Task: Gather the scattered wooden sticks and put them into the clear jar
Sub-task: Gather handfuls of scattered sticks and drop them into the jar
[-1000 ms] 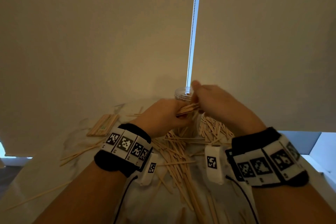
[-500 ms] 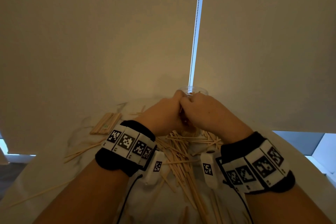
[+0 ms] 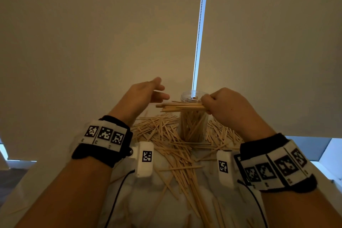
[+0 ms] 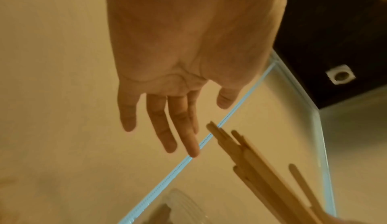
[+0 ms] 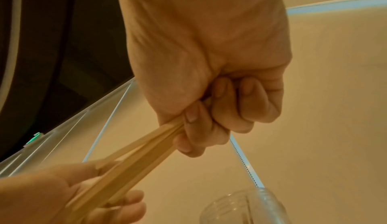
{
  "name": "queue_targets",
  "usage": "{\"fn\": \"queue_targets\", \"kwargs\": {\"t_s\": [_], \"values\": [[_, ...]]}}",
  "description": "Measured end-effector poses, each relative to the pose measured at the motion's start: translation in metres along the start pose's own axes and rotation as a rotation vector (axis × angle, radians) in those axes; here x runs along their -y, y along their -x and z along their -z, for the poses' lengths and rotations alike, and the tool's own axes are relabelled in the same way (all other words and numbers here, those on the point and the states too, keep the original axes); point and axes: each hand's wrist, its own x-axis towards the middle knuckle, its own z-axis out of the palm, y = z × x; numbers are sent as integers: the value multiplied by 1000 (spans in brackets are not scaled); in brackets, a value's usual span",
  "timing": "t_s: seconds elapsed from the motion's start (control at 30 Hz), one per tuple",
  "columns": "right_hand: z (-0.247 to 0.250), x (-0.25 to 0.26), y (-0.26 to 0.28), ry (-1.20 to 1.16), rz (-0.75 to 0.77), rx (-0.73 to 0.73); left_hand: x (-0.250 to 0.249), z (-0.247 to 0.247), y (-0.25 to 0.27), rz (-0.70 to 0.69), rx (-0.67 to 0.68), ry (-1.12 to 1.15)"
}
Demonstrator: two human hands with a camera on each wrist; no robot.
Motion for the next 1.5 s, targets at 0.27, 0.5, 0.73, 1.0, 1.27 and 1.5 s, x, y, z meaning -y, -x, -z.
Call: {"fn": "queue_targets", "kwargs": {"t_s": [0.27,0.5,0.73,1.0,1.27,1.5], "values": [[-18,14,4,42,16,-60,-10,-43,18,172,201,332],[-29,15,3,-51,88,-124,8,-43,8,5,89,251],[-21,9,5,-35,283,-380,9,-47,2,60,-42,466],[-10,-19,-14,27,-10,-469,5,-58,-16,114,-12,159],[8,-20,-80,353,8,-352,25,-73,-63,28,179,-163],[1,4,-114,519,214,57,41,-91,-76,-5,265,-282]]}}
